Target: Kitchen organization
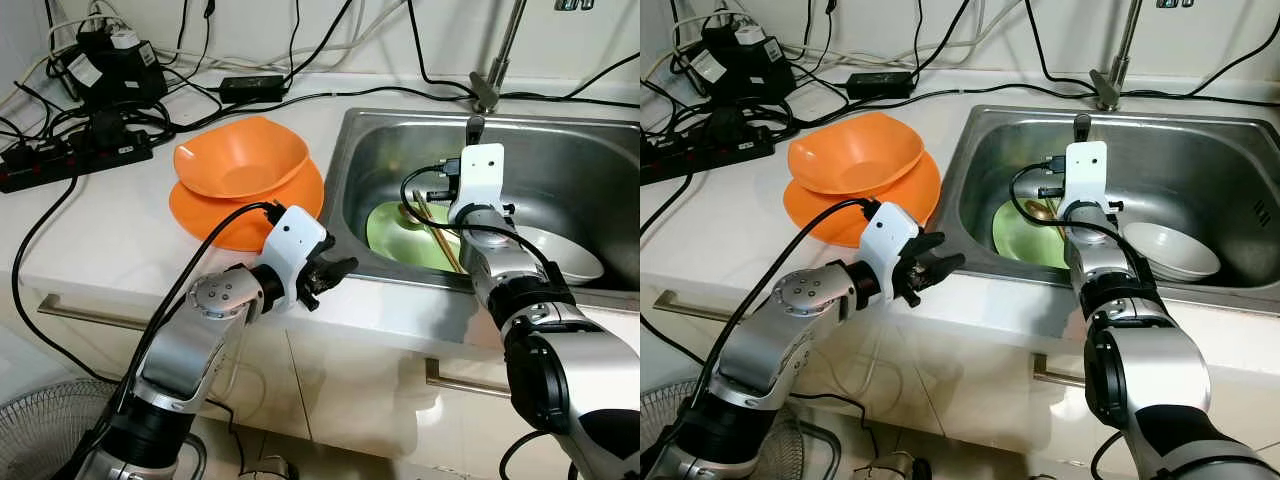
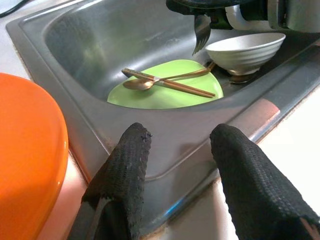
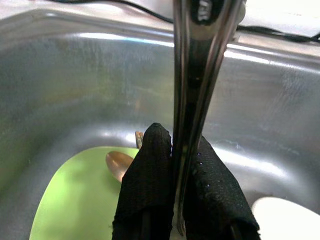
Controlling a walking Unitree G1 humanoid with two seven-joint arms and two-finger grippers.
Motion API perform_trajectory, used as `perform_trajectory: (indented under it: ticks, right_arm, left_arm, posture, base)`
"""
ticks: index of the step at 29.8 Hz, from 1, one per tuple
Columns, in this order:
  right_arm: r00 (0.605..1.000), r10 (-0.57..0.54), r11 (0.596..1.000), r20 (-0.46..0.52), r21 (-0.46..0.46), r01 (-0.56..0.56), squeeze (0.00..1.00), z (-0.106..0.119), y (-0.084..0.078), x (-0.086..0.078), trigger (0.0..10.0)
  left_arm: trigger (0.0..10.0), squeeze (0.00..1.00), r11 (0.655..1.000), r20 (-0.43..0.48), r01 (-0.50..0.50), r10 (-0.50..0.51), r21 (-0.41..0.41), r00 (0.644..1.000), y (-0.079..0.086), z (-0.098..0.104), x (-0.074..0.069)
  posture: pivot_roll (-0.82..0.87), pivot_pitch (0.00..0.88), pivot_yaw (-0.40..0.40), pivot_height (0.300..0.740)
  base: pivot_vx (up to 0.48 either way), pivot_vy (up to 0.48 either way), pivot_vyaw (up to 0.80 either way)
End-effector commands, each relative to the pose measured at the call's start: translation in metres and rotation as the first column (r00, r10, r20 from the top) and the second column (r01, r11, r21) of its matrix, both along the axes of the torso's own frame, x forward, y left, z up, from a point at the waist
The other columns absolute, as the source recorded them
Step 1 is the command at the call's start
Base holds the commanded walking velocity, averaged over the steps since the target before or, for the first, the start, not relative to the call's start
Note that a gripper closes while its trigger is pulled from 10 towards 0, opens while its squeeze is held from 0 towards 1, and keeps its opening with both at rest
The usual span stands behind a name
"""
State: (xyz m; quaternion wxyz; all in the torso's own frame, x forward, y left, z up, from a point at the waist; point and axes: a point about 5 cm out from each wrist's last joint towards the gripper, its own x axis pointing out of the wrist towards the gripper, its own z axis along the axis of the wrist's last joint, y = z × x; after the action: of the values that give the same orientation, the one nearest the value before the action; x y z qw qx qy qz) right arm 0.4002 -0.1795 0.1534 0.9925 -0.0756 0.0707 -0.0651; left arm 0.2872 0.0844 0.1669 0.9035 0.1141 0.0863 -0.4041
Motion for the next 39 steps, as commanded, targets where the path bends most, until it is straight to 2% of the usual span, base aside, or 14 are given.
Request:
perform_trajectory:
  ticks: [1,5,6,7,8,10,11,24,25,29,30,32,35,39]
  right_arm:
    - [0.999,0.001,1.0,-0.038,0.021,0.0,0.0,-0.009,0.002,-0.003,10.0]
    - [0.999,0.005,1.0,-0.054,0.019,-0.004,0.0,-0.012,0.002,-0.004,10.0]
    - [0.998,0.005,1.0,-0.059,0.018,-0.004,0.24,-0.013,0.002,-0.004,10.0]
    - [0.998,0.005,1.0,-0.064,0.018,-0.004,0.67,-0.014,0.002,-0.005,10.0]
    - [0.998,0.005,1.0,-0.064,0.018,-0.004,0.67,-0.014,0.002,-0.005,10.0]
    - [0.998,0.005,1.0,-0.07,0.018,-0.004,0.93,-0.016,0.002,-0.005,10.0]
    - [0.997,0.006,1.0,-0.072,0.019,-0.004,1.0,-0.017,0.002,-0.005,10.0]
    - [0.998,0.012,1.0,-0.054,0.012,-0.011,1.0,-0.015,0.004,-0.005,10.0]
    - [0.999,0.016,1.0,-0.034,0.005,-0.016,0.0,-0.012,0.005,-0.004,10.0]
    - [0.999,0.022,1.0,0.025,-0.01,-0.022,0.0,-0.004,0.007,-0.002,10.0]
    - [0.996,0.029,0.999,0.085,-0.027,-0.026,0.0,0.005,0.009,0.0,10.0]
    - [0.969,0.061,0.997,0.241,-0.057,-0.048,0.0,0.027,0.015,0.002,10.0]
    - [0.938,0.085,0.996,0.335,-0.055,-0.07,0.0,0.04,0.019,0.001,10.0]
    - [0.912,0.1,0.995,0.397,-0.035,-0.094,0.0,0.049,0.021,0.001,10.0]
  left_arm:
    - [10.0,0.0,1.0,-0.005,0.023,-0.023,0.009,1.0,-0.001,0.002,-0.003]
    - [10.0,0.0,0.999,-0.013,0.031,-0.031,0.009,0.999,-0.002,0.001,-0.004]
    - [10.0,0.0,0.999,-0.014,0.034,-0.033,0.009,0.999,-0.002,0.001,-0.005]
    - [10.0,0.0,0.999,-0.015,0.035,-0.035,0.008,0.999,-0.003,0.002,-0.005]
    - [10.0,0.0,0.999,-0.015,0.035,-0.035,0.008,0.999,-0.003,0.002,-0.005]
    - [10.0,0.0,0.999,-0.016,0.036,-0.036,0.007,0.999,-0.003,0.002,-0.005]
    - [10.0,0.0,0.999,-0.017,0.035,-0.035,0.007,0.999,-0.003,0.002,-0.005]
    - [10.0,0.0,1.0,-0.005,0.025,-0.025,0.013,1.0,-0.002,0.003,-0.005]
    - [10.0,0.0,1.0,0.006,0.017,-0.018,0.017,1.0,-0.001,0.004,-0.004]
    - [10.0,0.0,0.999,0.037,-0.007,0.006,0.036,0.999,0.002,0.006,-0.001]
    - [10.0,0.0,0.999,0.062,-0.028,0.026,0.039,0.998,0.003,0.007,0.002]
    - [10.0,0.0,0.996,0.118,-0.08,0.074,0.047,0.99,0.006,0.012,0.008]
    - [10.0,0.0,0.993,0.144,-0.109,0.102,0.042,0.984,0.007,0.015,0.012]
    - [10.0,0.0,0.992,0.155,-0.122,0.114,0.04,0.981,0.008,0.016,0.013]
  posture:
    - [0.18,0.002,0.081,0.74]
    - [0.18,0.002,0.082,0.74]
    - [0.18,0.003,0.082,0.74]
    - [0.18,0.004,0.082,0.74]
    - [0.18,0.004,0.082,0.74]
    - [0.18,0.006,0.082,0.74]
    - [0.18,0.007,0.082,0.74]
    - [0.18,0.01,0.081,0.74]
    - [0.19,0.01,0.081,0.74]
    - [0.19,0.012,0.082,0.74]
    - [0.19,0.012,0.085,0.74]
    - [0.18,0.011,0.088,0.74]
    - [0.18,0.011,0.088,0.74]
    - [0.18,0.013,0.088,0.74]
  base:
    - [0.0,0.0,0.0]
    - [0.0,0.0,0.0]
    - [0.0,0.0,0.0]
    - [0.0,0.0,0.0]
    - [0.0,0.0,0.0]
    - [0.0,0.0,0.0]
    - [0.0,0.0,0.0]
    - [0.0,0.0,0.0]
    - [0.0,0.0,0.0]
    - [0.0,0.0,0.0]
    - [0.0,0.0,0.0]
    - [0.0,0.0,0.0]
    - [0.0,0.0,0.0]
    - [0.0,0.0,0.0]
